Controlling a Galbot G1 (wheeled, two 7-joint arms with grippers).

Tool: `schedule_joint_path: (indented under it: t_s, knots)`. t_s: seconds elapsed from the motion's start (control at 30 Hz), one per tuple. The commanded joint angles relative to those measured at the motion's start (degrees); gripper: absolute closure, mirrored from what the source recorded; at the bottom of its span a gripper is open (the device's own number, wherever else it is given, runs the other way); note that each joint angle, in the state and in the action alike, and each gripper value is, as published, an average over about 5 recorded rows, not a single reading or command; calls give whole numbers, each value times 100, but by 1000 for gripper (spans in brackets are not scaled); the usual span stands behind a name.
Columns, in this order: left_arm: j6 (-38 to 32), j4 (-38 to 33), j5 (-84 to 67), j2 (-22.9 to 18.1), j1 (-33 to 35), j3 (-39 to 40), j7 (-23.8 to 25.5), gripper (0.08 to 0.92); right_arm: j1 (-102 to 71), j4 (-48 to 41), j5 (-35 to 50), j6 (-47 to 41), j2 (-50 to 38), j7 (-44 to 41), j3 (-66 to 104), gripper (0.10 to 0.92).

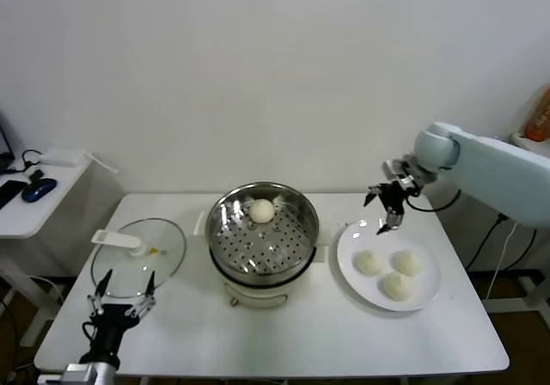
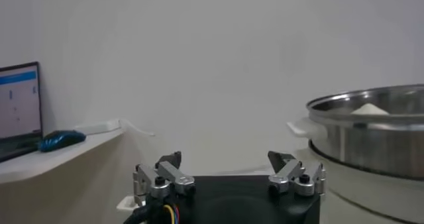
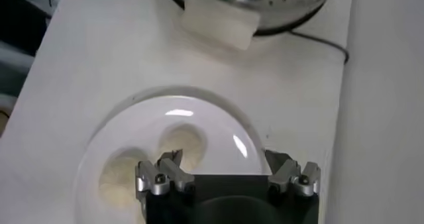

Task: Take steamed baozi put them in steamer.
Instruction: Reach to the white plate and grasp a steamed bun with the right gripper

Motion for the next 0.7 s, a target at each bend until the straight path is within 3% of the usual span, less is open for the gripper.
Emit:
schedule_joint_path:
  t_s: [0.03,0.3,0.7]
  knots:
    - [-206,16,-114,117,-13,50,197,177,-887,-193,-110,-330,-230,91,439,203]
    - [-315,100,-167,310,-8,94,357,177,-1246,-507,-326,-362,179,169,605,203]
    - [-311,131,-206,274,71,117,307,177,-1481,-874,-483,-357,544,220,652,203]
